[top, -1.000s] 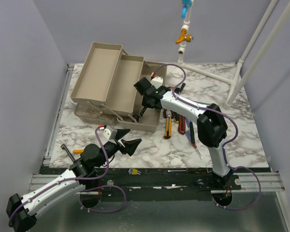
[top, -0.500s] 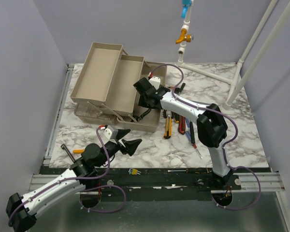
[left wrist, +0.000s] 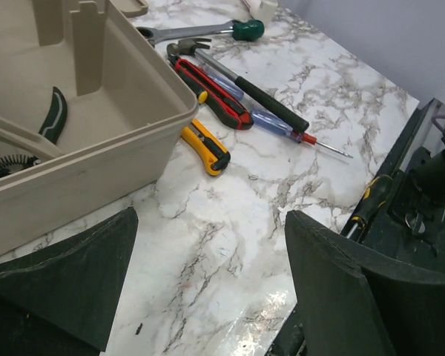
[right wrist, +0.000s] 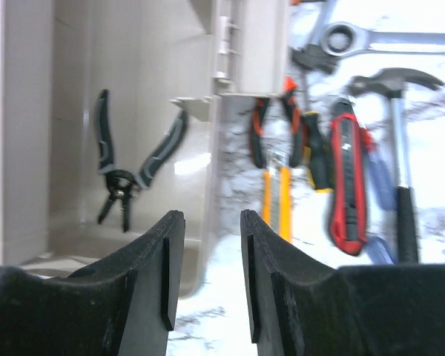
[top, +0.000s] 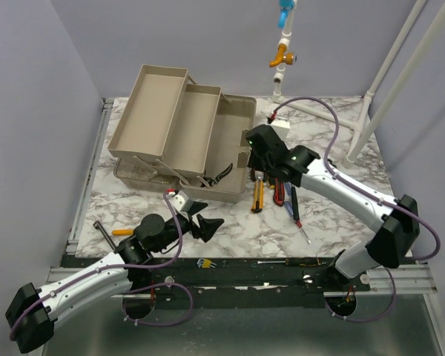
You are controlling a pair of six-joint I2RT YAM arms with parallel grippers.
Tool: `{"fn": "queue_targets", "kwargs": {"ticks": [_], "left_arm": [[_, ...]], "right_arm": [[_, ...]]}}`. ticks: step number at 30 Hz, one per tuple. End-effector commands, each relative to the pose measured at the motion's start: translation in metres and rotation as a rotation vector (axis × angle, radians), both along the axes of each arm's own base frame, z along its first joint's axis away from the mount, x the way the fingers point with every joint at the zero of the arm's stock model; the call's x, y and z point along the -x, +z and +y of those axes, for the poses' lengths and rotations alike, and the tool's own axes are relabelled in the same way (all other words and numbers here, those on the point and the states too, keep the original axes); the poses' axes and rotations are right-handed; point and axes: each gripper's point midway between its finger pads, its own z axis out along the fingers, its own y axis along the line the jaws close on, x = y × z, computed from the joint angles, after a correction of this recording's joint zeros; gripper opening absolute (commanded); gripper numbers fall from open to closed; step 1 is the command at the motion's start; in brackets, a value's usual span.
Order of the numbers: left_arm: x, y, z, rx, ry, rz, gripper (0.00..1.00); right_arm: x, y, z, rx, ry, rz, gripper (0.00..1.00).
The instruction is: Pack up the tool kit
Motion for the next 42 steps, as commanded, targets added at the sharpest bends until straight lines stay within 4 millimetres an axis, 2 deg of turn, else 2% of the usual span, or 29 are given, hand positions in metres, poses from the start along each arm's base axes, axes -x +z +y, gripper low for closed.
{"fn": "queue_targets", "kwargs": {"ticks": [1, 2, 4, 10, 16, 19, 23, 34, 38, 42], "left_arm": [[0.009, 0.021, -0.013, 0.035, -0.085, -0.034, 0.83], [0.009, 0.021, -0.013, 0.038, -0.084, -0.037, 0.83], [0.009, 0.022, -0.012, 0.041, -0.081, -0.039, 0.83], [0.009, 0.021, -0.01, 0.043, -0.072, -0.043, 0.83], [0.008, 0.021, -0.01, 0.042, -0.071, -0.044, 0.83], [0.009, 0.022, -0.01, 0.046, -0.072, -0.048, 0.83], [0.009, 0.022, -0.009, 0.054, -0.072, -0.052, 0.83], [0.009, 0.023, -0.009, 0.051, -0.072, -0.054, 0.83], [0.009, 0.023, -0.008, 0.054, -0.068, -0.059, 0.83], [0.009, 0.023, -0.006, 0.056, -0.062, -0.062, 0.83]], "right_arm": [[0.032, -0.014, -0.06, 0.158, -0.061, 0.015, 0.42], [0.037, -0.017, -0.066, 0.158, -0.065, 0.018, 0.43], [0.047, -0.025, -0.082, 0.161, -0.093, 0.03, 0.5], [0.058, -0.064, -0.137, 0.162, -0.232, 0.12, 0.53], [0.056, -0.114, -0.158, 0.036, -0.24, 0.232, 0.55], [0.058, -0.13, -0.163, 0.065, -0.24, 0.268, 0.58], [0.062, -0.149, -0.158, 0.068, -0.214, 0.309, 0.59], [0.067, -0.182, -0.167, 0.116, -0.251, 0.35, 0.58], [0.068, -0.19, -0.169, 0.122, -0.261, 0.352, 0.48], [0.063, -0.178, -0.168, 0.107, -0.256, 0.312, 0.33]]}}
